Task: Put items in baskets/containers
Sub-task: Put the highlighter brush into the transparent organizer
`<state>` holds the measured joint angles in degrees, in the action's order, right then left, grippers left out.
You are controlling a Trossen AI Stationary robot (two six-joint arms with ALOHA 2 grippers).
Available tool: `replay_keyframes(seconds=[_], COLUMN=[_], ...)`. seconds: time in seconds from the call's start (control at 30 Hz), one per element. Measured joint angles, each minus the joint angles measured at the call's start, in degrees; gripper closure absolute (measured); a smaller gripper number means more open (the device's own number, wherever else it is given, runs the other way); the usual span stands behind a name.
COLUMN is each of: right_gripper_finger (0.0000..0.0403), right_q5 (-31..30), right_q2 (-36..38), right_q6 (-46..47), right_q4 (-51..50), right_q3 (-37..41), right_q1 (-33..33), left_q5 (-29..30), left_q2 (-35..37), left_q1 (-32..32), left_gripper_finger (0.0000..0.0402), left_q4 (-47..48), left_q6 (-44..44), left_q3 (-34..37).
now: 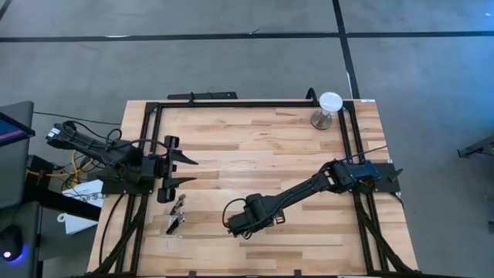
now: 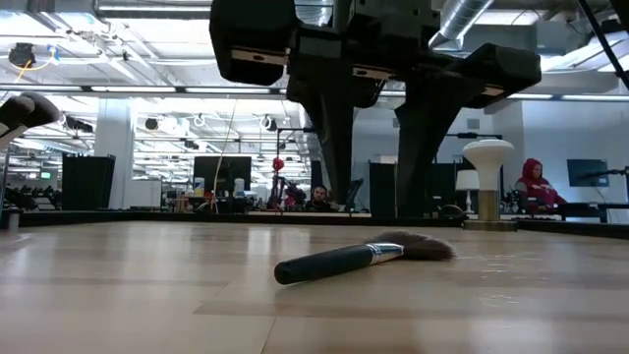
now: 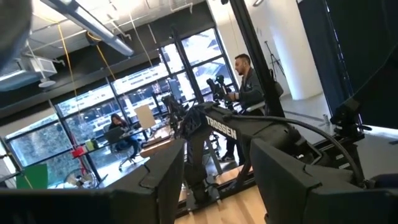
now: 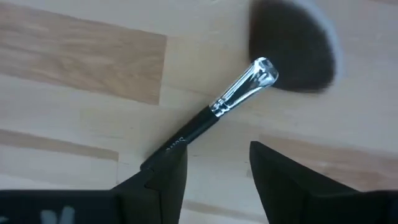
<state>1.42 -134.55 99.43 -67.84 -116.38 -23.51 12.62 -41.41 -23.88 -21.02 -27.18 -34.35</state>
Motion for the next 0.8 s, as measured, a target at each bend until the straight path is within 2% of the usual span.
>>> replay_keyframes(seconds=[0.2,0.37,0.57,0.8], right_gripper_finger=[0.0217,0.0219,0.0244,0.0301], right_q5=[-1.34,0.81,1.57,0.80], right_q2=[-2.55,-4.45,-5.05,-5.16], right_q6=[1.10,0.54,-0.74,-3.84], right_q4=[2.30,2.77,1.78,0.25], right_q3=[0.02,-0.13,-0.28,-0.20], right_q1=[0.59,1.18,0.85,-0.34], left_q5=[0.00,-0.26,-0.46,-0.61], left_q2=[0.00,-0.45,-1.13,-1.09], left_q1=[0.00,0.38,1.66,1.62], left_gripper_finger=[0.0220,0.0220,0.0220,0.0220], left_q4=[-0.02,-0.08,-0.59,-1.03], left_q6=[-1.31,-1.69,-2.60,-2.60], left_q3=[0.00,-0.02,-0.04,-0.04])
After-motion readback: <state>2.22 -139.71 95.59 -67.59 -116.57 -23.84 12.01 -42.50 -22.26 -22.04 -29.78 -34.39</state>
